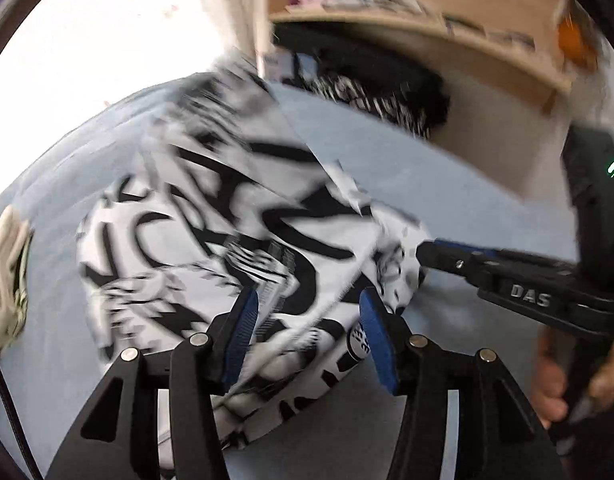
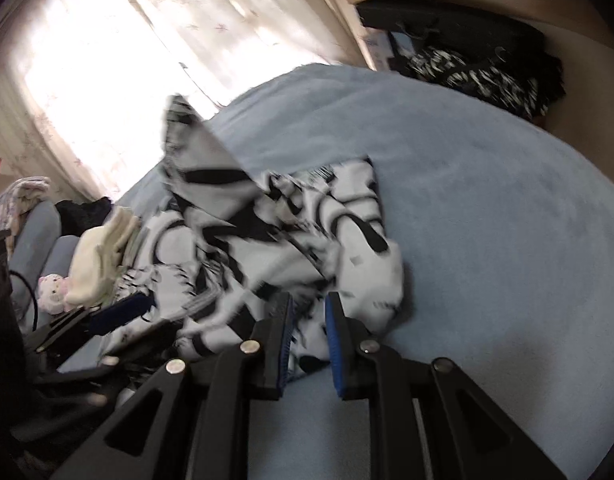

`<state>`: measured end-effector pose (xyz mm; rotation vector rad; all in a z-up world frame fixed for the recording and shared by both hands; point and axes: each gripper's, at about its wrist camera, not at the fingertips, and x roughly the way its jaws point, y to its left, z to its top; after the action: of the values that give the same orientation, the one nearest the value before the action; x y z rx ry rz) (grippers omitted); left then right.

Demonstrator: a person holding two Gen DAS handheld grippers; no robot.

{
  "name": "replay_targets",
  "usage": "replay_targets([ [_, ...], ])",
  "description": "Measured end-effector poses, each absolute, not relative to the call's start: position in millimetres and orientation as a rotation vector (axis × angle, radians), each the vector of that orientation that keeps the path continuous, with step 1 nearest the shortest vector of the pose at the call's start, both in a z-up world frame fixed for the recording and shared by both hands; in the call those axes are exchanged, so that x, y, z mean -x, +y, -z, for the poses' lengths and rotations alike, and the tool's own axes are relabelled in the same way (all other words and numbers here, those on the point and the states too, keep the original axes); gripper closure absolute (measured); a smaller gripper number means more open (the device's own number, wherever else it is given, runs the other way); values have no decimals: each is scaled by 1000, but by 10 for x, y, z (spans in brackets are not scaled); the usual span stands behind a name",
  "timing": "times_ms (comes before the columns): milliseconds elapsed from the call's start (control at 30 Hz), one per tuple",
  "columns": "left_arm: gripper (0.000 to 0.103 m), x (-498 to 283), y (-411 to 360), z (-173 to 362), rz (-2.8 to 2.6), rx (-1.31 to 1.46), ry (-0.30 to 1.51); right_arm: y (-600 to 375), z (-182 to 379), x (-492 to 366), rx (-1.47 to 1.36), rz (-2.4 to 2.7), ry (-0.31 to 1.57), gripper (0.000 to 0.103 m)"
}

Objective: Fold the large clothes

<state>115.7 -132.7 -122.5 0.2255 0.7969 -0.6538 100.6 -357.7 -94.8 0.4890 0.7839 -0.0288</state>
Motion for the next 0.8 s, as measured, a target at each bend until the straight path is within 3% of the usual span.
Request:
replay_targets([
  [67, 51, -1232, -1060, 1070, 607, -151, 783, -3606, 876, -1063, -499, -8, 773, 56],
  [100, 51, -1314, -906, 1017, 574, -108, 781, -3636, 847, -1131, -512, -31, 772, 52],
  [333, 51, -2127, -67, 1285, 351, 100, 921, -3811, 1090, -1568, -659, -132, 863, 51],
  [433, 49, -2261, 227, 1535, 344, 191, 982, -3810, 1235, -1752, -672, -176, 918, 55],
  [633, 46, -2372, 367, 1778, 402, 322, 962, -3685, 1380, -2060, -611, -202, 1002, 80],
  [800, 46, -2400, 324, 1795, 435, 326, 984, -3593, 984, -1858, -530, -118, 916, 88],
])
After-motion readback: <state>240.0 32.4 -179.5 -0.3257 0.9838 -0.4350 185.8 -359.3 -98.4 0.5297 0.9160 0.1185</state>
